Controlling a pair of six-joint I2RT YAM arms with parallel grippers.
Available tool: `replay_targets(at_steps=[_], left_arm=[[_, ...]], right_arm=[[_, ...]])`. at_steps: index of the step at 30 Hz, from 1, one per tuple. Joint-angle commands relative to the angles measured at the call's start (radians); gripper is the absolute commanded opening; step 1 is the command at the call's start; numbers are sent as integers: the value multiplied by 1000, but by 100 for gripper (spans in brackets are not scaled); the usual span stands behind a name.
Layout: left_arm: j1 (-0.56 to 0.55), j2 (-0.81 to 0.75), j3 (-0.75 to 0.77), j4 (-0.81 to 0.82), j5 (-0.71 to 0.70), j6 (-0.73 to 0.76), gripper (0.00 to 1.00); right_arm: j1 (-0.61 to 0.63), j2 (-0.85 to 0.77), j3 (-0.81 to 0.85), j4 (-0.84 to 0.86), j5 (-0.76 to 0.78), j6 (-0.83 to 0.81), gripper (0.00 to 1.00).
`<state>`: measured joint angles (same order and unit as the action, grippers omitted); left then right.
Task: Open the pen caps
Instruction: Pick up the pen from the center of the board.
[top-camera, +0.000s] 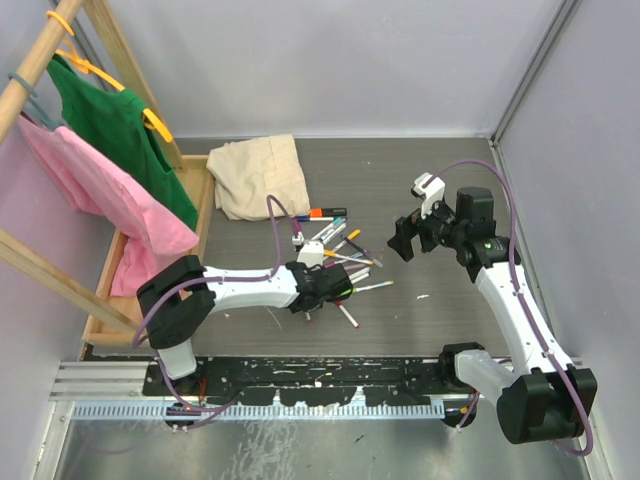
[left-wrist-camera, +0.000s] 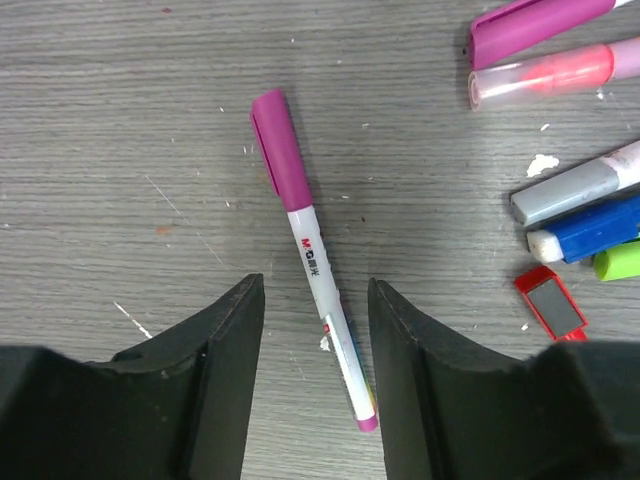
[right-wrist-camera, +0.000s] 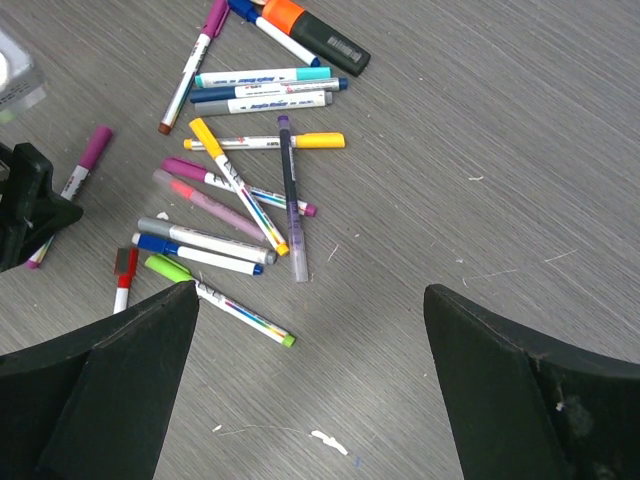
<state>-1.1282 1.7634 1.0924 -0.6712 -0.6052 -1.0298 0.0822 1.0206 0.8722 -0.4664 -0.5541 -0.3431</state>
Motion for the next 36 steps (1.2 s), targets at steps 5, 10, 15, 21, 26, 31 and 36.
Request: replay_targets(at_steps=[5, 10, 15, 21, 26, 31, 36], left_arm=[[2, 14, 10, 32, 17, -24, 42], [3, 16, -21, 60, 35, -34, 38], [3, 11, -43, 75, 35, -40, 35], [4, 5, -75, 87, 40, -56, 33], [4, -22, -124, 123, 46, -68, 32], [3, -39, -149, 130, 39, -82, 29], [3, -41, -158, 129, 41, -85, 20]], right_arm=[[7, 1, 15, 15, 3, -13, 100], [7, 0, 14, 16, -5, -13, 100], [7, 2, 13, 16, -16, -11, 100], [7, 0, 11, 15, -24, -11, 100], [8, 0, 11, 15, -35, -11, 100], [7, 1, 11, 14, -43, -11, 100], [6, 0, 11, 13, -55, -11, 100]])
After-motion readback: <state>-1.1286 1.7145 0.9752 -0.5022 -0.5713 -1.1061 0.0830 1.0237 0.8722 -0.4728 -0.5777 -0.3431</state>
